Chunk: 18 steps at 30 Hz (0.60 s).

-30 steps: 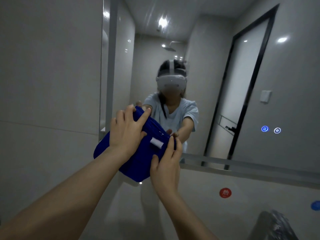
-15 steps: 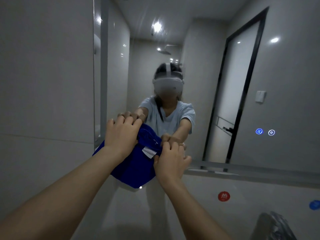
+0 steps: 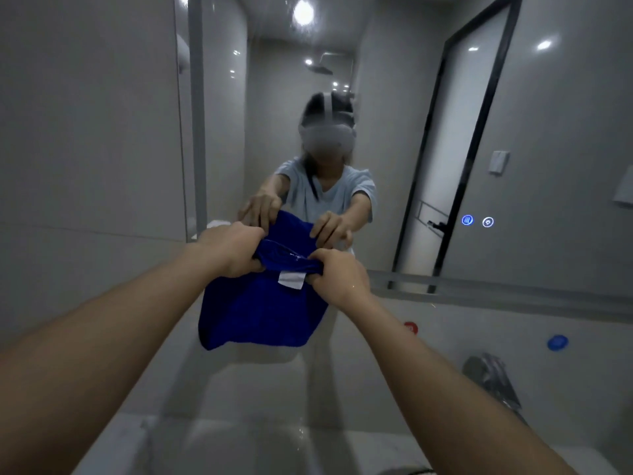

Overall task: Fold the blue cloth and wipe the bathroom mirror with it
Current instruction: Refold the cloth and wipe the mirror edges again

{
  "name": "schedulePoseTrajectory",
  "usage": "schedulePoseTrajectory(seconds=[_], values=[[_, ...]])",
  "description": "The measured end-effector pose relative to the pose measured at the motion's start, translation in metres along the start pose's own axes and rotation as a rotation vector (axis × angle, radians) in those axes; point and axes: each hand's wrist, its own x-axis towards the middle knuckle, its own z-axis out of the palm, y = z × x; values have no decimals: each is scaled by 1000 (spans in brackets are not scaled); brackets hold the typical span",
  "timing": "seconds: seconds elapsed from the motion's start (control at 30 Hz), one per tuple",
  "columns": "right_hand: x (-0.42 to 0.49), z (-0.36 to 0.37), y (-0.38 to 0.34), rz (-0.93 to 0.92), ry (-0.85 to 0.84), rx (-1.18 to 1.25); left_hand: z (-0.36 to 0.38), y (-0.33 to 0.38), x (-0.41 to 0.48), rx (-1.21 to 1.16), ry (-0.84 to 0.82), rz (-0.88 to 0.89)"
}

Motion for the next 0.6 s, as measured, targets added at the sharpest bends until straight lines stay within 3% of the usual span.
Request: schedulePoseTrajectory(seconds=[0.1, 0.27, 0.6], values=[[-16, -14, 14, 68, 39, -89, -2, 20, -15, -180, -30, 51], [-45, -43, 35, 189, 270, -76, -16, 74, -46, -526, -70, 74], [-92, -115, 67, -16, 506, 179, -41, 122, -91, -1119, -231, 192]])
